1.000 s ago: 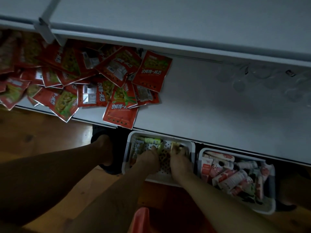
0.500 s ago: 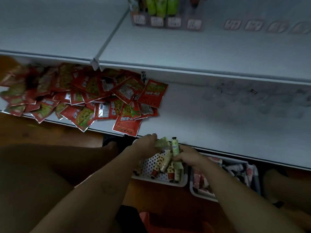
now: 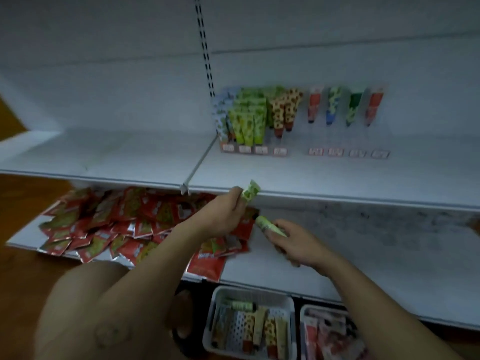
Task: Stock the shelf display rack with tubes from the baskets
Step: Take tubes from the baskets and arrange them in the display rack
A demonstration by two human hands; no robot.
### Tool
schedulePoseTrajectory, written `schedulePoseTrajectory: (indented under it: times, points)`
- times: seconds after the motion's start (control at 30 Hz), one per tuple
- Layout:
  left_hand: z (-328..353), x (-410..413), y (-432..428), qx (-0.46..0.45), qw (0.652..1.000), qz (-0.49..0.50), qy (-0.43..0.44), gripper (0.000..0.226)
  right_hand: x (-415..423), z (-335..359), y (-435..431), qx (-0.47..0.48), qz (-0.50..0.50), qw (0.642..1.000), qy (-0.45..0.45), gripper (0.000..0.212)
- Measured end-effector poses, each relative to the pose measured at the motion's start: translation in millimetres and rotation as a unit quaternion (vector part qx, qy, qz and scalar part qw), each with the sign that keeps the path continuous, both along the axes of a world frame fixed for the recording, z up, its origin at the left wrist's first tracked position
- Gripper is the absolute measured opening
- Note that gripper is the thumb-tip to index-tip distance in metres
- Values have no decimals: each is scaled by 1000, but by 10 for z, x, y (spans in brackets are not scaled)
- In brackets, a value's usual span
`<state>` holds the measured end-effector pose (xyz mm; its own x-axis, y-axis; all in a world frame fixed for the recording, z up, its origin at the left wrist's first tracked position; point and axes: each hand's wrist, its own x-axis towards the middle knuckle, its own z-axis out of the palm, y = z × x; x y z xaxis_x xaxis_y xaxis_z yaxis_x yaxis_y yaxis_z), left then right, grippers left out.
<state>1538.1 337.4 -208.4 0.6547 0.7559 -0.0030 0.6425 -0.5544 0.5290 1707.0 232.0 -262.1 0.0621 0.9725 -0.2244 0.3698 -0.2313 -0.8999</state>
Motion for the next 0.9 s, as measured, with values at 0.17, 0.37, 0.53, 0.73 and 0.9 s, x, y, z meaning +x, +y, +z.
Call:
schedulePoseTrajectory:
  times: [0.17,0.37,0.53,0.73,0.9]
  points:
    - [555,141,117,18,993,-1,-115,21,230,835,215,113,-70,985,-105,27]
    - [942,395,493,26,973,4,-227,9,536,1579,556,151,-108,969,-165,31]
    - [1137,544,872,80,961,24,-265,37,681,2021,887,244,-173,946,-124,24]
    - [1309,752,1265,83,956,33,-279,20,878,2278,1411,280,-184,912,-239,20]
    - [1328,909,1567,101,947,16,-305,24,981,2138,1836,251,-131,912,-296,13]
